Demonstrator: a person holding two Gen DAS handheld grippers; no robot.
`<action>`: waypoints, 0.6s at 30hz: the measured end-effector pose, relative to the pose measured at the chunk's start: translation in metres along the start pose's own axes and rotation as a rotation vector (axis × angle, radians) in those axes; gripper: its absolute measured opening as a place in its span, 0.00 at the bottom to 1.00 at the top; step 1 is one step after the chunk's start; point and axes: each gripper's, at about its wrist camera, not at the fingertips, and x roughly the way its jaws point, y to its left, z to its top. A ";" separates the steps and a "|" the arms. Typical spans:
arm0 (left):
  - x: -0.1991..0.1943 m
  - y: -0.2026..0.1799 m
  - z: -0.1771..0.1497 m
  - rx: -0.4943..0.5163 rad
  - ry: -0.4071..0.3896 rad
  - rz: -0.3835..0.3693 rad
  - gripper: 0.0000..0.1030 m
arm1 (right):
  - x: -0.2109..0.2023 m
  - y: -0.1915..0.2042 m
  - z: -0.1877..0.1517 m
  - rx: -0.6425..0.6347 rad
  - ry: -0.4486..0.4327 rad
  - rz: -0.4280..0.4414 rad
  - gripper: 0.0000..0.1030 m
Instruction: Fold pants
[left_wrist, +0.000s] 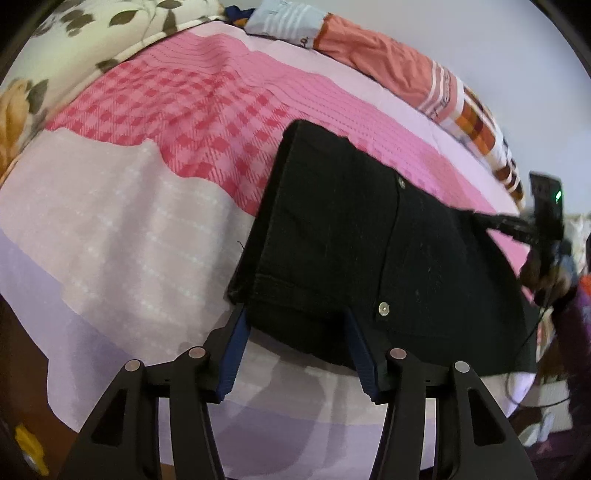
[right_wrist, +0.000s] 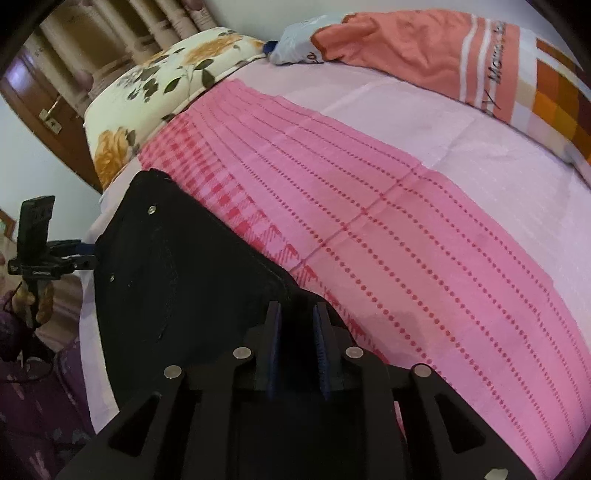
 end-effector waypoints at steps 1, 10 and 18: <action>-0.001 0.000 0.000 0.000 -0.002 -0.002 0.52 | -0.004 -0.002 0.000 0.002 -0.009 -0.005 0.18; -0.009 -0.012 -0.001 0.063 -0.071 0.053 0.37 | 0.004 0.003 -0.003 -0.009 0.016 0.026 0.16; -0.011 -0.009 0.005 0.060 -0.082 0.066 0.27 | 0.010 0.002 0.002 -0.032 0.021 -0.027 0.14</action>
